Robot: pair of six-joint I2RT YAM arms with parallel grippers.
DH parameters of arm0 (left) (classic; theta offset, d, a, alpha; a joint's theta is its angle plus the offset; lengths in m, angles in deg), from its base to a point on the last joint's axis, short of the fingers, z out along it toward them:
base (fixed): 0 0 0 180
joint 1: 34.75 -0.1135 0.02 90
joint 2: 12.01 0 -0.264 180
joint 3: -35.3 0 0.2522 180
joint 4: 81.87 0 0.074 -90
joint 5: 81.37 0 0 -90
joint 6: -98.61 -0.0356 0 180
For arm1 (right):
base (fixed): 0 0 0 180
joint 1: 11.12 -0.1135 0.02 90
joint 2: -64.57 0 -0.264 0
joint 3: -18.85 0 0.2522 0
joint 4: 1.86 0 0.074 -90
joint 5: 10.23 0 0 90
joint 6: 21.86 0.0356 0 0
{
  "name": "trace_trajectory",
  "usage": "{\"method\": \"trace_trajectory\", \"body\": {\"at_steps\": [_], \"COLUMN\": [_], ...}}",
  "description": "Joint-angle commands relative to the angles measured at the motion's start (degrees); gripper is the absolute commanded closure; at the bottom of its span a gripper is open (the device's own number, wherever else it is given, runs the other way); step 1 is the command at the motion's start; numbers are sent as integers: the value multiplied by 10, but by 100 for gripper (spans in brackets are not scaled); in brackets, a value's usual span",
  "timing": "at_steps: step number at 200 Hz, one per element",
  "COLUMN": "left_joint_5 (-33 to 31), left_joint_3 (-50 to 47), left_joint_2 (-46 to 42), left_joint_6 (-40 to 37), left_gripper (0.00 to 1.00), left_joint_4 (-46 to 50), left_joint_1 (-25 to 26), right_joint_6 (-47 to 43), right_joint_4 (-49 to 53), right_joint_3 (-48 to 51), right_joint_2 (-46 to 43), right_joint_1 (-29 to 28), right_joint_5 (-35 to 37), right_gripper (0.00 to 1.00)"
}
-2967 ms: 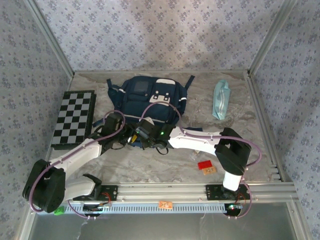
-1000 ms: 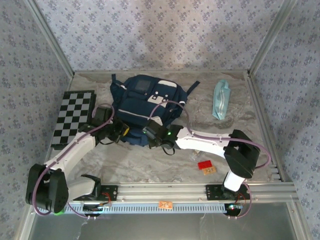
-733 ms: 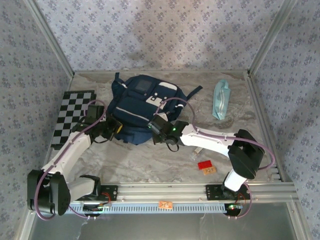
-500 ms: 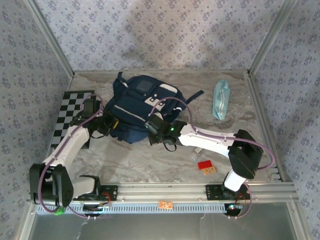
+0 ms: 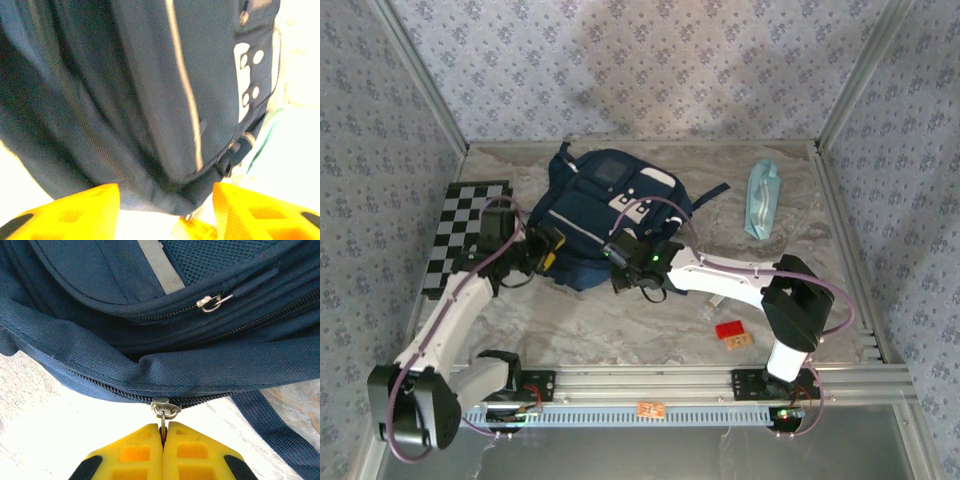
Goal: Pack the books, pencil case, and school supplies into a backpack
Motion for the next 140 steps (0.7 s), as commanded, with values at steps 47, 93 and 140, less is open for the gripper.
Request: {"method": "trace_trajectory", "body": {"at_steps": [47,93,140], "left_joint_5": [-43,-83,-147], "left_joint_3": [-9,9,41], "left_joint_2": [85,142,130], "left_joint_6": [174,183,132], "left_gripper": [38,60,91], "left_joint_4": [-94,-96,-15], "left_joint_1": [124,155,138], "right_joint_6": [-2,-1,5], "right_joint_4": [-14,-27,-14], "right_joint_3": [2,7,14], "right_joint_2": [8,14,6], "right_joint_1": [-8,-9,-7], "right_joint_5": [1,8,26], "right_gripper": [100,100,100]}}
